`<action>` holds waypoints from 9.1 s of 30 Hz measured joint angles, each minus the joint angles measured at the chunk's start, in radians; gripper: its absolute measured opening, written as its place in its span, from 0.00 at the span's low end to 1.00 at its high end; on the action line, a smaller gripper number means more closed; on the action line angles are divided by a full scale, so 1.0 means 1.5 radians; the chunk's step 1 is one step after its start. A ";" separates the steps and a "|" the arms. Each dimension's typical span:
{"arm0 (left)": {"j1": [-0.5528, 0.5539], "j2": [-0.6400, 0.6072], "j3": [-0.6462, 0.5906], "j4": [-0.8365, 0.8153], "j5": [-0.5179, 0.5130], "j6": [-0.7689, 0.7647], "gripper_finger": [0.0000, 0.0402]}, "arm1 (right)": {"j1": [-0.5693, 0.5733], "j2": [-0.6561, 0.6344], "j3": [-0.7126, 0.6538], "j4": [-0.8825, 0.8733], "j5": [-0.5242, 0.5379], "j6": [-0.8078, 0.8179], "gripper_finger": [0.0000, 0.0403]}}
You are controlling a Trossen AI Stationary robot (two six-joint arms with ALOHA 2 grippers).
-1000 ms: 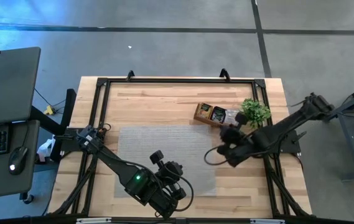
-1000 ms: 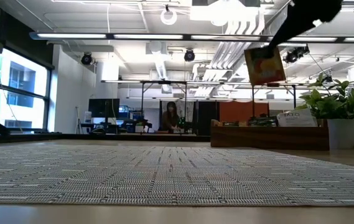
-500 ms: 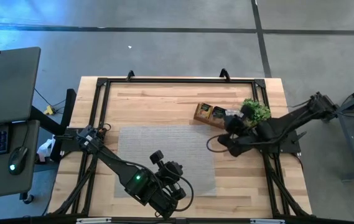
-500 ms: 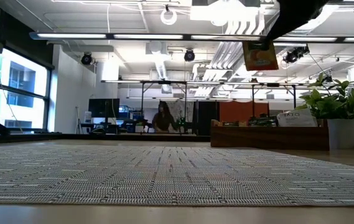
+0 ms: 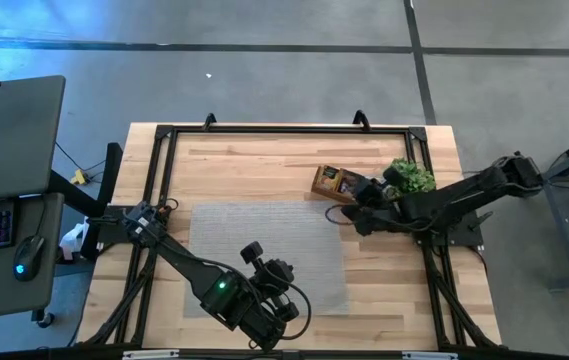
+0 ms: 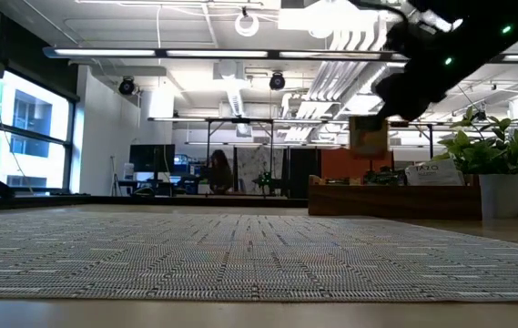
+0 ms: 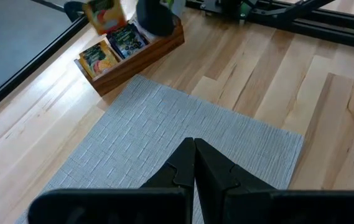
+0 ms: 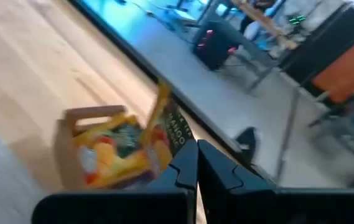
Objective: Pick & Place Tea
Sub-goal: Put the yellow tea bag in the left section of the wooden organizer, then return to Home Position
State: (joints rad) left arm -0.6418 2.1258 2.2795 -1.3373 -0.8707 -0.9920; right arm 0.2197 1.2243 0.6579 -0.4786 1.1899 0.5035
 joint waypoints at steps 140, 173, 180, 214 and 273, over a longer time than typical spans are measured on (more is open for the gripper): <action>-0.036 -1.276 -1.500 1.294 0.246 0.937 0.01 | 0.163 -0.806 -0.330 0.351 -0.712 -0.443 0.31; 0.259 -1.295 -1.504 0.994 0.379 0.711 0.01 | 0.163 -0.804 -0.414 0.393 -0.651 -0.444 0.31; 0.258 -1.294 -1.504 0.925 0.309 0.592 0.01 | 0.163 -0.802 -0.432 0.372 -0.659 -0.440 0.31; 0.258 -1.292 -1.504 0.924 0.352 0.483 0.01 | 0.163 -0.802 -0.432 0.362 -0.624 -0.381 0.31; 0.258 -1.292 -1.504 0.925 0.353 0.483 0.01 | 0.163 -0.802 -0.433 0.362 -0.623 -0.381 0.31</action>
State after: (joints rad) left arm -0.2554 0.1879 0.0231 0.0505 -0.3416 -0.2668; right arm 0.4644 0.0208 0.0090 0.0650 0.2548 -0.0673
